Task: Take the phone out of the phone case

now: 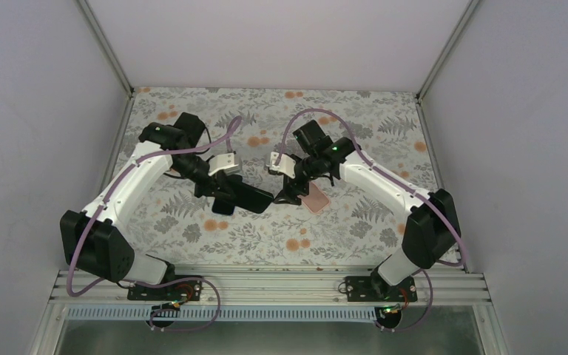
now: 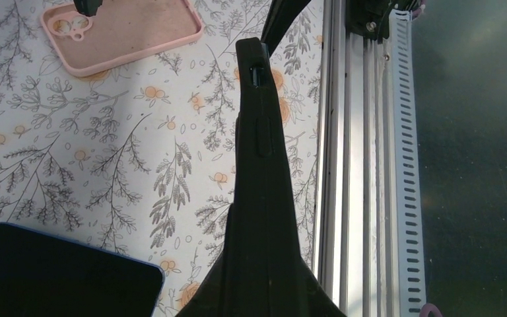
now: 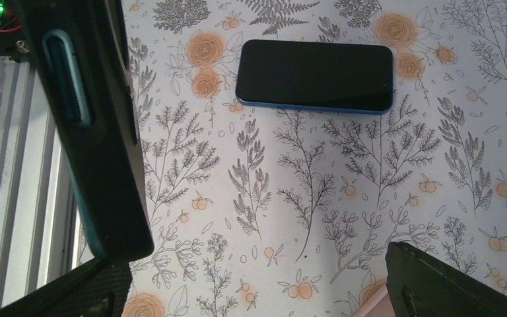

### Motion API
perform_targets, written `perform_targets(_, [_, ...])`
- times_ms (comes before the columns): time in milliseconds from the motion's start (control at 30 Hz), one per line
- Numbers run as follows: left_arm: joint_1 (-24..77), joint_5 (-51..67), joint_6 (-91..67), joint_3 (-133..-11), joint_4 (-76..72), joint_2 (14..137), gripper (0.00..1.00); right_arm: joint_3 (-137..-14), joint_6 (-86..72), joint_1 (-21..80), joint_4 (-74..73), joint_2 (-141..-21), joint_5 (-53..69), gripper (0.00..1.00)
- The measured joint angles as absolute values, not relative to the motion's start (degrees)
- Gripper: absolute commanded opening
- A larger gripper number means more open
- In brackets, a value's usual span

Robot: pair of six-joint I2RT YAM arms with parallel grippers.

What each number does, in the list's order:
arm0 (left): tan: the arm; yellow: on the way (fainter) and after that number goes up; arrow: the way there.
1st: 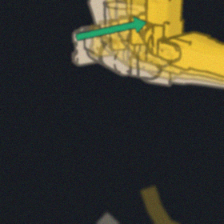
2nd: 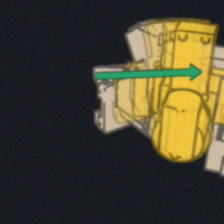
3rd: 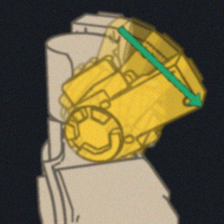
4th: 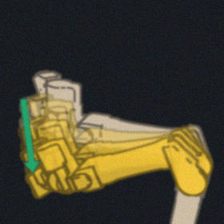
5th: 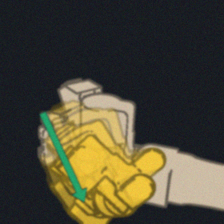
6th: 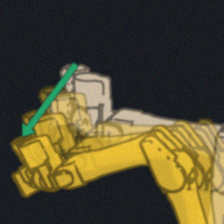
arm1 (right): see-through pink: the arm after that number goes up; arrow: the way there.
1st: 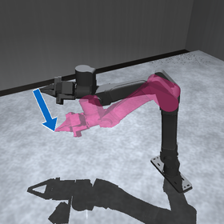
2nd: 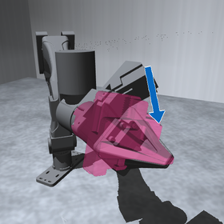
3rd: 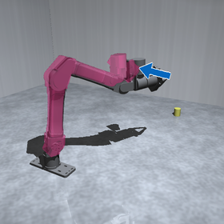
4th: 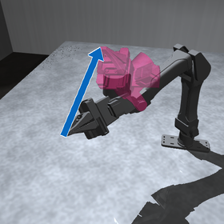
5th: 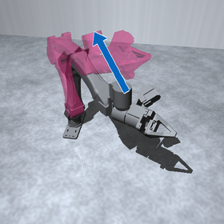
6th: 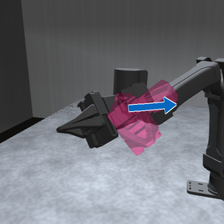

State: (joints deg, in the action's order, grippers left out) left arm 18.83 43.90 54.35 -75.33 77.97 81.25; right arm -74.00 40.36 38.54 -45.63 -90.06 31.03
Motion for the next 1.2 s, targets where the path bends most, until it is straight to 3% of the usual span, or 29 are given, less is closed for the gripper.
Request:
perform_targets(700, [19.16, 47.03, 55.13, -73.25, 77.93, 79.59, 0.02, -81.60, 36.62, 37.01, -40.91, -96.25, 26.85, 0.96])
perform_targets(1200, [19.07, 46.61, 55.11, -73.30, 77.91, 80.42, 0.02, -72.95, 38.74, 35.59, -47.00, -81.84, 32.75, 0.96])
